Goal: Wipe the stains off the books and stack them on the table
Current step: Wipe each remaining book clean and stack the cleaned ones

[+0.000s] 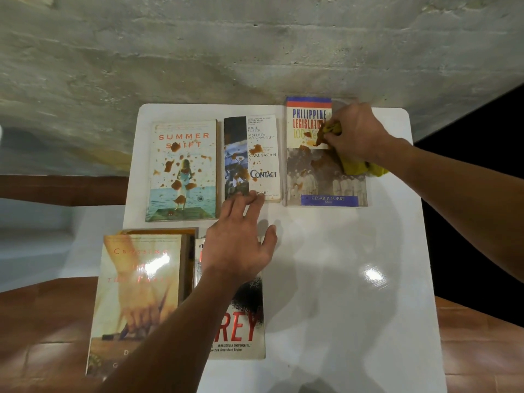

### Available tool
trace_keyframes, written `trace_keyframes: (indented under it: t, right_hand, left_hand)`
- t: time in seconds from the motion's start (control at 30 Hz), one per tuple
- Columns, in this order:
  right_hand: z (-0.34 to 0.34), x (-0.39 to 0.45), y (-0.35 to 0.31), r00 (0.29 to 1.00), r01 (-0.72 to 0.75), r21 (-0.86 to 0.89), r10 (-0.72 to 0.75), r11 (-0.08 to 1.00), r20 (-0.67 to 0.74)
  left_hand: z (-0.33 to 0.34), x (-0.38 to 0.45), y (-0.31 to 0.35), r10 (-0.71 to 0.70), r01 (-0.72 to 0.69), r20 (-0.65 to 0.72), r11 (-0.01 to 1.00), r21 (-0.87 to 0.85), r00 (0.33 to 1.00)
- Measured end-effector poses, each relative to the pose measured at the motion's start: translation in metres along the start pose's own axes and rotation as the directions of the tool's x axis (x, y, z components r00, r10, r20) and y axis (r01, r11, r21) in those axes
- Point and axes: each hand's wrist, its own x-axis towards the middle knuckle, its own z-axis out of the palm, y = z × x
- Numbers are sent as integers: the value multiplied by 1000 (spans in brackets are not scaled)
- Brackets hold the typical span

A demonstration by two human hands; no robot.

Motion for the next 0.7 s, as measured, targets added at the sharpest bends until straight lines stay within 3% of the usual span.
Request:
trace_keyframes:
  t: [0.3, 0.6, 0.7]
  right_hand:
    - [-8, 4, 3, 1000, -19, -59, 20, 998, 19]
    - [-7, 1, 3, 999, -37, 7, 37, 999, 5]
    - [-6, -4, 6, 999, 14, -4, -14, 1000, 47]
  left_hand:
    - [-2, 1, 0, -3, 3, -1, 1000, 4, 1000]
    - [-1, 0, 0, 0, 0, 6, 1000, 1, 1000]
    - [0, -2, -1, 3, -3, 0, 1000, 2, 1000]
